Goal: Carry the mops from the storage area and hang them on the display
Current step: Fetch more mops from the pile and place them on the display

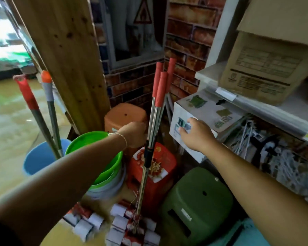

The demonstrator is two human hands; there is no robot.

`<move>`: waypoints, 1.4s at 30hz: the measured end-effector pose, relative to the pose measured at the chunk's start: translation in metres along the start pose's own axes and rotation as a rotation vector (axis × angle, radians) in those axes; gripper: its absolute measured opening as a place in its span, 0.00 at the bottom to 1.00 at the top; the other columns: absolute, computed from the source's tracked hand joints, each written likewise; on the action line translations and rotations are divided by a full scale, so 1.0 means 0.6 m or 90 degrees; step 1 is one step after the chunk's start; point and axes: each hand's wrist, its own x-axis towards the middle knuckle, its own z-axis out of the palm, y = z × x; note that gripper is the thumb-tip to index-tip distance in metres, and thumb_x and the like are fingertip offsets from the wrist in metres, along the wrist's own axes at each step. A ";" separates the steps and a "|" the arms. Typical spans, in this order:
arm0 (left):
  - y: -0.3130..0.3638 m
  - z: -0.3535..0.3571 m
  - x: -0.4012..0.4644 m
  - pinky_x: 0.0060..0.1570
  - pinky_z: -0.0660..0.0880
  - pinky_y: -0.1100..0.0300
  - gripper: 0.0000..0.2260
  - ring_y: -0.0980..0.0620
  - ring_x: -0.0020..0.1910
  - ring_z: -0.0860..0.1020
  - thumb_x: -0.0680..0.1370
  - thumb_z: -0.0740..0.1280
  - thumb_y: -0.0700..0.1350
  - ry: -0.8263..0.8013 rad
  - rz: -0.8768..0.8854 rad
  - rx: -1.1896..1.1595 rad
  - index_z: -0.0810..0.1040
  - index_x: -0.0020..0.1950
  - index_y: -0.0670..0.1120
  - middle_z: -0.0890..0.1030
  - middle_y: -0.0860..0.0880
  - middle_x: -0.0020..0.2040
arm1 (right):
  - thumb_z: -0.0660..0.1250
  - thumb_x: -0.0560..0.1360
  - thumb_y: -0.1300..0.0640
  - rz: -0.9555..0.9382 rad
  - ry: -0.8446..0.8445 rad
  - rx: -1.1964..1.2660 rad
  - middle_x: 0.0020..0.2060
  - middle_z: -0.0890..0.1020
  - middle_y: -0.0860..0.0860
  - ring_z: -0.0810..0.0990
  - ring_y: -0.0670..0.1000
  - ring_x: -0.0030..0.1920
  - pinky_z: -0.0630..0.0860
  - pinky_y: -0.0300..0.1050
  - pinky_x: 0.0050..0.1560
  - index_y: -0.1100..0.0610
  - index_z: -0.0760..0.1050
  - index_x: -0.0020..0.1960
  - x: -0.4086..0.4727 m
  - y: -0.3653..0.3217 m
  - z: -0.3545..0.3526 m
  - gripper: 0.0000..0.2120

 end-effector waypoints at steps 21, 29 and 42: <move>-0.092 0.184 0.106 0.41 0.70 0.57 0.09 0.44 0.45 0.77 0.77 0.61 0.51 -0.079 -0.045 -0.190 0.74 0.51 0.47 0.80 0.45 0.50 | 0.65 0.79 0.46 0.133 0.028 0.127 0.56 0.81 0.59 0.80 0.61 0.56 0.69 0.45 0.44 0.62 0.76 0.58 0.219 -0.108 0.203 0.19; -0.117 0.204 0.117 0.39 0.68 0.57 0.11 0.47 0.41 0.73 0.78 0.60 0.49 -0.090 -0.045 -0.183 0.73 0.54 0.43 0.79 0.44 0.51 | 0.66 0.80 0.51 0.152 0.109 0.175 0.59 0.80 0.60 0.78 0.63 0.60 0.69 0.46 0.49 0.61 0.74 0.60 0.250 -0.119 0.206 0.15; -0.132 0.217 0.087 0.47 0.73 0.58 0.13 0.46 0.52 0.79 0.77 0.65 0.50 -0.156 -0.024 -0.339 0.75 0.59 0.45 0.80 0.46 0.51 | 0.68 0.78 0.49 0.053 0.114 0.158 0.49 0.83 0.56 0.81 0.59 0.52 0.75 0.47 0.48 0.60 0.76 0.53 0.122 -0.133 0.203 0.13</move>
